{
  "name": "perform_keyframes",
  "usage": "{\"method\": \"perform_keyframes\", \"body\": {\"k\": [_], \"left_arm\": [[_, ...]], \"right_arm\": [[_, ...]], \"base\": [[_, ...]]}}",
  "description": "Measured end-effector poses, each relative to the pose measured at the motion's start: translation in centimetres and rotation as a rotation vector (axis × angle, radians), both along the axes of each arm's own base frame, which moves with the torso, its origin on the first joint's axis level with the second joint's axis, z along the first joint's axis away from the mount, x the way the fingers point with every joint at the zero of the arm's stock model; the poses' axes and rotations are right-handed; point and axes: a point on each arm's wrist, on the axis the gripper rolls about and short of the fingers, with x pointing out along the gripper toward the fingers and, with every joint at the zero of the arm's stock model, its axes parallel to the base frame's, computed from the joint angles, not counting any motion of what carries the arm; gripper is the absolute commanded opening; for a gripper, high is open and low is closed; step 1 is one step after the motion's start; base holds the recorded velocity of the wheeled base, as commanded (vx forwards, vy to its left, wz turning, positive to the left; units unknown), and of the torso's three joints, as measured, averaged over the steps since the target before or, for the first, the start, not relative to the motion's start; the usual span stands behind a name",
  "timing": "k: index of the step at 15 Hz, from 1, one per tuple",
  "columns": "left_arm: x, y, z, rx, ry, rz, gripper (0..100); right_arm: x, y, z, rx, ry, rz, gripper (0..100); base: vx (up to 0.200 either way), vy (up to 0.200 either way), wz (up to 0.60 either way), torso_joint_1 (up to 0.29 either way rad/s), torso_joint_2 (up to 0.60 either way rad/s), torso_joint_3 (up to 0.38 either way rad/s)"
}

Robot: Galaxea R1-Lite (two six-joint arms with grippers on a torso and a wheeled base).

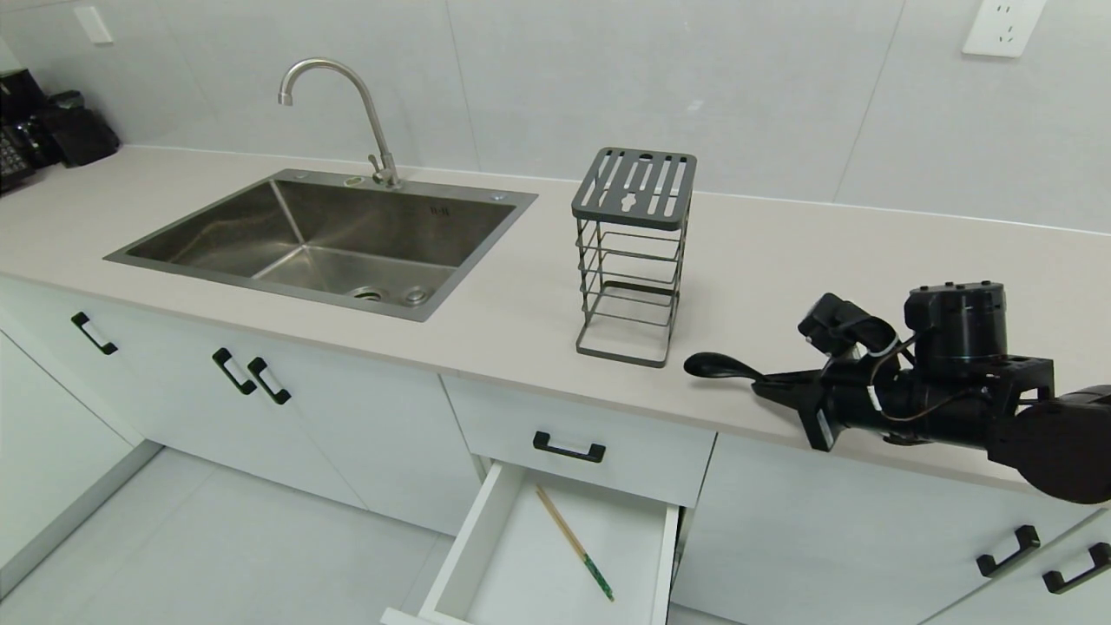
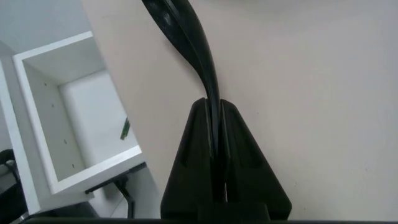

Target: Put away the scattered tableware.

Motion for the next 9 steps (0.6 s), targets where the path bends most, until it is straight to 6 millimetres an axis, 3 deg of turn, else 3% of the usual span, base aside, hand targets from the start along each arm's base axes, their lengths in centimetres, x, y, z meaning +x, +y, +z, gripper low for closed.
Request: {"method": "perform_keyframes", "body": {"k": [9], "left_arm": [[0.0,0.0,0.0,0.000,0.000,0.000,100]], "right_arm": [[-6.3,2.9,0.5,-0.008,-0.004,0.116,0]], "base": [[0.000,0.000,0.00,0.000,0.00,0.000]]}}
